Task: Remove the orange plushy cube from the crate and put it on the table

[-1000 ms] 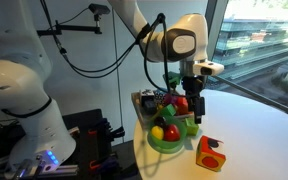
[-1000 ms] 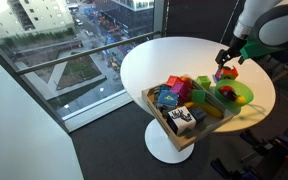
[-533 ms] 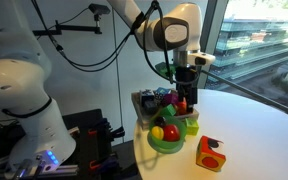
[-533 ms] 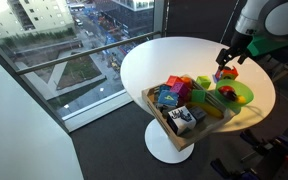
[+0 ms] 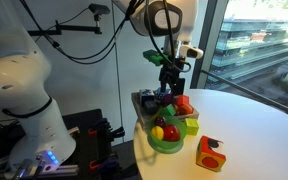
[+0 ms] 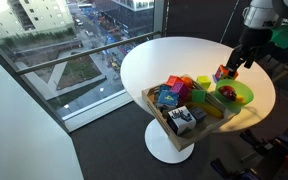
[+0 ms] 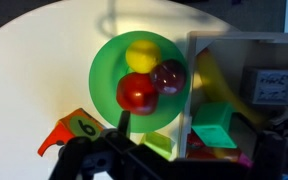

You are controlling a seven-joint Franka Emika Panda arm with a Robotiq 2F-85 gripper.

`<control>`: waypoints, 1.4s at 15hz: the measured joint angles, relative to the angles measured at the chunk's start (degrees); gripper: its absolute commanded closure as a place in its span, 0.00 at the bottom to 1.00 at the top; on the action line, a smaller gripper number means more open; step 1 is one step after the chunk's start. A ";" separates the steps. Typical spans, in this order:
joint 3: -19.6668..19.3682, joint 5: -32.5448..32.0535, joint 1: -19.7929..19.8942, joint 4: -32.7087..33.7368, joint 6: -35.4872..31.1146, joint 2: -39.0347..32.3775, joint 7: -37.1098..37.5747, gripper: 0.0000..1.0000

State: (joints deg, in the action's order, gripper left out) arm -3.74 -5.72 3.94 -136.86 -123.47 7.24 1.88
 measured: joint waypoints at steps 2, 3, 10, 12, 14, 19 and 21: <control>0.10 1.40 -0.22 -0.06 3.80 1.76 -2.67 0.00; 0.22 1.86 -0.26 -0.13 5.67 2.72 -3.47 0.00; 1.59 2.07 -1.51 -3.43 13.81 12.40 -3.96 0.00; 2.08 2.21 -2.01 -4.72 15.21 15.64 -3.96 0.00; 2.26 2.28 -2.47 -5.89 16.66 19.12 -3.96 0.00; 2.29 2.39 -2.56 -8.36 19.79 28.93 -3.96 0.00; 2.30 2.59 -2.63 -9.29 20.18 31.93 -3.96 0.00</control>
State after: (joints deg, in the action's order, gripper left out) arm -1.44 -3.12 1.31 -146.15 -103.29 39.17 -2.07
